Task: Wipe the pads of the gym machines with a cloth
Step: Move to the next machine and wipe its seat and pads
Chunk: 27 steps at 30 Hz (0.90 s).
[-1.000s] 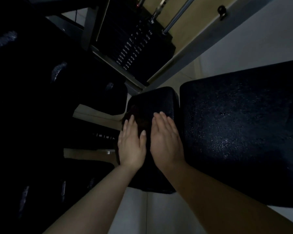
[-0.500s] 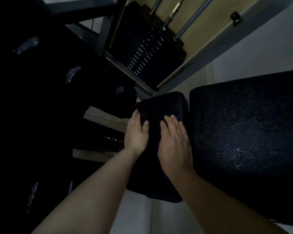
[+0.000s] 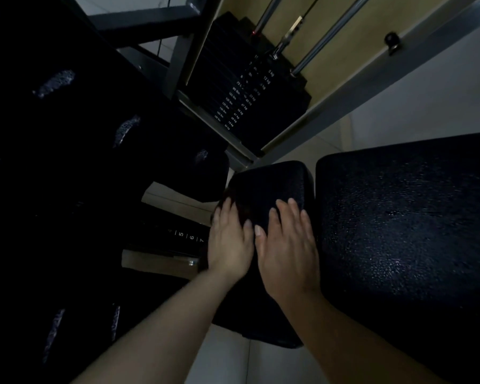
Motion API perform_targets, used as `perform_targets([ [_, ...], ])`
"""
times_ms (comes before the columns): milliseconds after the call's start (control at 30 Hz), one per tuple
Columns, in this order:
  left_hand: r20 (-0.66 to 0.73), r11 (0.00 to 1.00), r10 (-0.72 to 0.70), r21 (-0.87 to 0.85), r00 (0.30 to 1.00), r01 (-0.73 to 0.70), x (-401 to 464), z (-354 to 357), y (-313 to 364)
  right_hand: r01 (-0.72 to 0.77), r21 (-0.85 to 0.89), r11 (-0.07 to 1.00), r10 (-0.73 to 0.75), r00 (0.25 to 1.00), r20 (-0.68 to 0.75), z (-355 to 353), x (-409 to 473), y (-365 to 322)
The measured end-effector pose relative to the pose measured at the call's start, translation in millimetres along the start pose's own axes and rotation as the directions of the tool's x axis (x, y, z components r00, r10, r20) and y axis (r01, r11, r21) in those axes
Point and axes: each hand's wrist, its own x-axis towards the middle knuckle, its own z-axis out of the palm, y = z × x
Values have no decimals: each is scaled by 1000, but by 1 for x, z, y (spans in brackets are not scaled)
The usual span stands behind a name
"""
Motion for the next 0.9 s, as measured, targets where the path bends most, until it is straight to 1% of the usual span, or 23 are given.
perform_targets([
  [67, -23, 997, -73, -14, 997, 73, 30, 3, 10, 8, -3, 1000, -8, 1000, 19, 0, -1, -1],
  [133, -54, 996, -94, 8, 994, 94, 28, 5, 11, 15, -4, 1000, -14, 1000, 27, 0, 0, 0],
  [200, -56, 999, -38, 20, 998, 39, -4, 6, 1, 16, -12, 1000, -16, 1000, 16, -1, -1, -1],
  [267, -44, 999, 37, 41, 998, -35, -56, 4, -12, 20, -20, 1000, -20, 1000, 19, -2, -1, -1],
  [333, -22, 998, 57, 35, 998, -56, -107, 3, -21, 36, -25, 999, -36, 999, 27, -1, -2, 0],
  [400, -3, 999, 46, -5, 999, -46, -130, 2, -24, 36, -26, 999, -35, 999, 38, 0, -2, 1],
  [467, 16, 1000, 28, 12, 999, -29, -114, 0, -20, 35, -27, 999, -34, 998, 43, -1, -2, 1],
  [567, 5, 999, 32, 11, 999, -32, -43, -1, -14, 40, -44, 998, -38, 998, 43, -2, 0, 1],
  [633, -1, 999, -32, -19, 999, 32, 4, -3, -6, 46, -57, 997, -42, 997, 61, -3, -1, 0],
  [700, -39, 997, -67, -32, 997, 66, 20, -1, -3, 46, -65, 997, -41, 997, 69, -2, 0, 1],
  [767, -66, 1000, -14, -27, 998, 12, -3, 1, -8, 47, -54, 997, -43, 997, 64, -2, -1, 1],
  [833, -36, 998, 64, -7, 997, -64, -57, 3, -17, 53, -43, 998, -51, 997, 56, -2, -1, 1],
  [900, -7, 994, 104, 26, 995, -104, -115, 6, -26, 55, -29, 998, -53, 997, 63, -2, -2, -1],
])
